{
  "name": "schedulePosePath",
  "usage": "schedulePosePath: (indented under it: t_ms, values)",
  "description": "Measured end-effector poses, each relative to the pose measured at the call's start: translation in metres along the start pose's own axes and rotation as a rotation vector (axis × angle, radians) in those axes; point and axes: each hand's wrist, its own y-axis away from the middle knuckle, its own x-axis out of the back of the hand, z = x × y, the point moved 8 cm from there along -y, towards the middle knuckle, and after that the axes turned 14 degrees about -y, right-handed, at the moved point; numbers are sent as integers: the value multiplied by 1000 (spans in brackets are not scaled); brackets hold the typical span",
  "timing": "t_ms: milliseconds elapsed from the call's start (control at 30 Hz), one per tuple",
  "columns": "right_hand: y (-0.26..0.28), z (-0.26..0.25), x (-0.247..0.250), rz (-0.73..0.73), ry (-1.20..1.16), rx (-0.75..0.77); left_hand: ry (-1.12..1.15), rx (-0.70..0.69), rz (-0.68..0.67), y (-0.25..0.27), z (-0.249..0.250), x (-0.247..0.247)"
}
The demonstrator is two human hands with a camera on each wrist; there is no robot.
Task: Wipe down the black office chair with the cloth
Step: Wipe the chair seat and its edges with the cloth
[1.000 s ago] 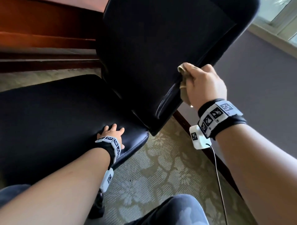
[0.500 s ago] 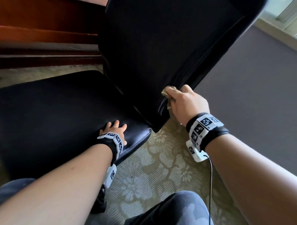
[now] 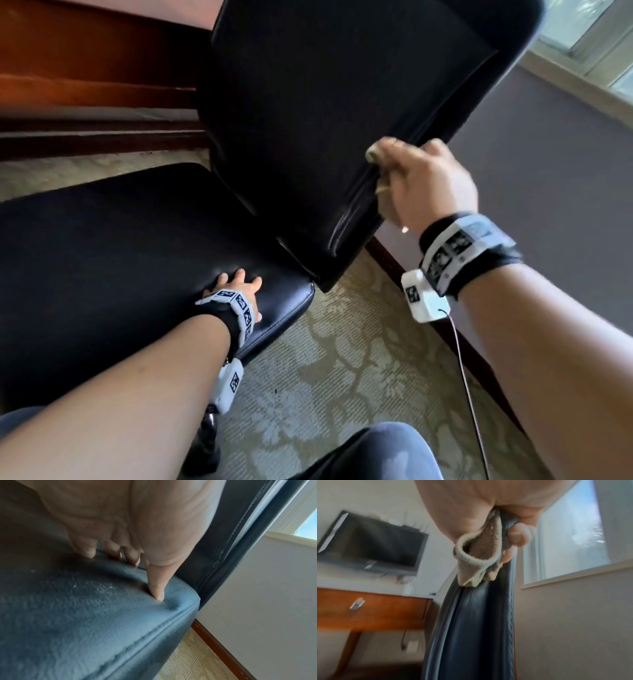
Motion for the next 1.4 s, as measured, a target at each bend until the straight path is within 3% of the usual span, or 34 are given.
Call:
schedulePosePath:
  t_ms: [133, 300, 500, 667, 833, 1000, 1167, 1300, 1400]
  values:
    - [-26, 23, 34, 119, -63, -129, 7, 16, -4, 2, 1, 0]
    - [16, -10, -16, -112, 44, 20, 15, 7, -6, 4, 1, 2]
    - [10, 11, -5, 35, -50, -50, 43, -2, -11, 5, -2, -1]
    - [54, -3, -68, -240, 44, 21, 28, -15, -12, 5, -1, -1]
    - [42, 7, -56, -84, 7, -4, 10, -13, -23, 7, -1, 1]
    - [78, 3, -103, -306, 37, 53, -30, -12, -50, 6, 1, 0]
    - [63, 14, -89, -92, -45, 5, -15, -8, -64, 6, 0, -1]
    - [87, 15, -127, -340, 59, 71, -51, -6, -28, 9, 1, 0]
    - [82, 11, -119, -259, -96, 57, -41, -1, -55, 6, -1, -2]
